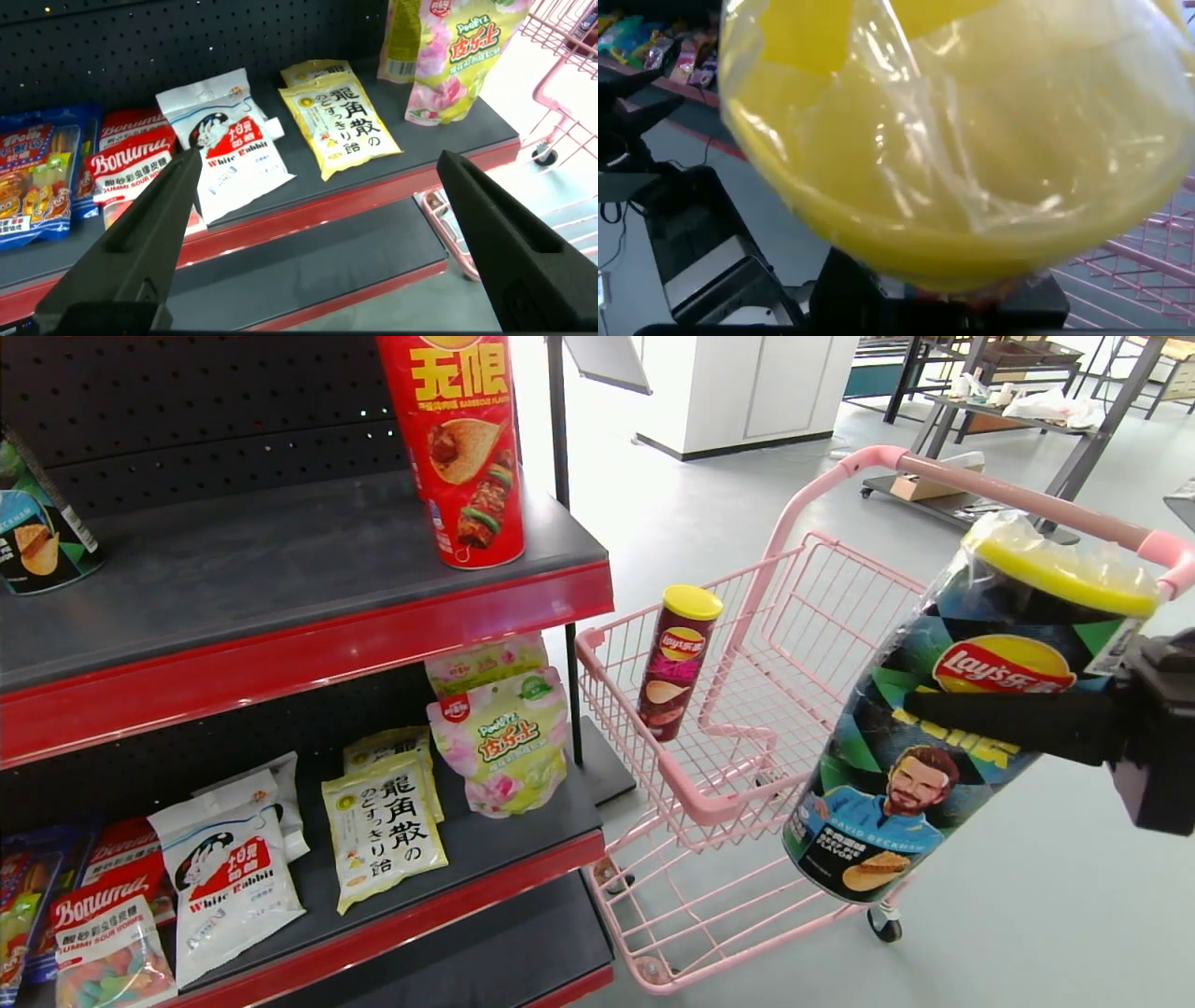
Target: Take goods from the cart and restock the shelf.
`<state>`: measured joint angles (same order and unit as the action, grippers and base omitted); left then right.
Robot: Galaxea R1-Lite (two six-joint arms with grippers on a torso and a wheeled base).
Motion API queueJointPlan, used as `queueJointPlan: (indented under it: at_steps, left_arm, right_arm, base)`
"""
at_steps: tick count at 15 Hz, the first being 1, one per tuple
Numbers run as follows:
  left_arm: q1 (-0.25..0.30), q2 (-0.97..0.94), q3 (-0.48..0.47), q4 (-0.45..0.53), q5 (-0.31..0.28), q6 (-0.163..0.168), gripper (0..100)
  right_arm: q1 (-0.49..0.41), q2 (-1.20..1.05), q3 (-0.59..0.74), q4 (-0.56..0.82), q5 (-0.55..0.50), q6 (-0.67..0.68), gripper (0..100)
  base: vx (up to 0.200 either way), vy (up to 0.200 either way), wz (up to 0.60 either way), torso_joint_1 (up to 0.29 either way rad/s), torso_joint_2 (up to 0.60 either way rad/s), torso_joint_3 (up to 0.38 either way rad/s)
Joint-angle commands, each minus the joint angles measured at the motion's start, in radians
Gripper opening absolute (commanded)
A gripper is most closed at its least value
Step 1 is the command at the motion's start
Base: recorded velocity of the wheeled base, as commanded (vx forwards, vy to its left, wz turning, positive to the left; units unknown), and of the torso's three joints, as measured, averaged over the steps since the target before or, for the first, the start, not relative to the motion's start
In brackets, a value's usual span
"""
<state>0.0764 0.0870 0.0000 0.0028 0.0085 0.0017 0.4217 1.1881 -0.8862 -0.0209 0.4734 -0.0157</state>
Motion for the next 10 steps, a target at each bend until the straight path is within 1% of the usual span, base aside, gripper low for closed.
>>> queueJointPlan:
  at_steps: [1,2,4,5,7,10]
  left_arm:
    - [0.000,0.000,0.000,0.000,0.001,0.000,100]
    - [0.000,0.000,0.000,0.000,0.001,0.000,100]
    - [0.000,0.000,0.000,0.000,0.001,0.000,100]
    - [0.000,0.000,0.000,0.000,0.001,0.000,100]
    - [0.000,0.000,0.000,0.000,0.001,0.001,100]
    - [0.000,0.000,0.000,0.000,0.001,0.001,100]
  right_arm:
    - [0.023,-0.021,0.015,0.001,-0.004,-0.030,0]
    - [0.025,-0.024,0.024,0.001,-0.004,-0.073,0]
    - [0.022,-0.028,0.062,0.002,-0.006,-0.219,0]
    - [0.020,-0.027,0.069,0.002,-0.006,-0.243,0]
    - [0.022,-0.005,0.062,-0.001,-0.010,-0.250,0]
    - [0.015,0.004,0.065,-0.007,-0.067,-0.248,0]
  base:
    - [0.000,0.000,0.00,0.000,0.00,0.000]
    - [0.000,0.000,0.00,0.000,0.00,0.000]
    - [0.000,0.000,0.00,0.000,0.00,0.000]
    - [0.000,0.000,0.00,0.000,0.00,0.000]
    - [0.000,0.000,0.00,0.000,0.00,0.000]
    - [0.000,0.000,0.00,0.000,0.00,0.000]
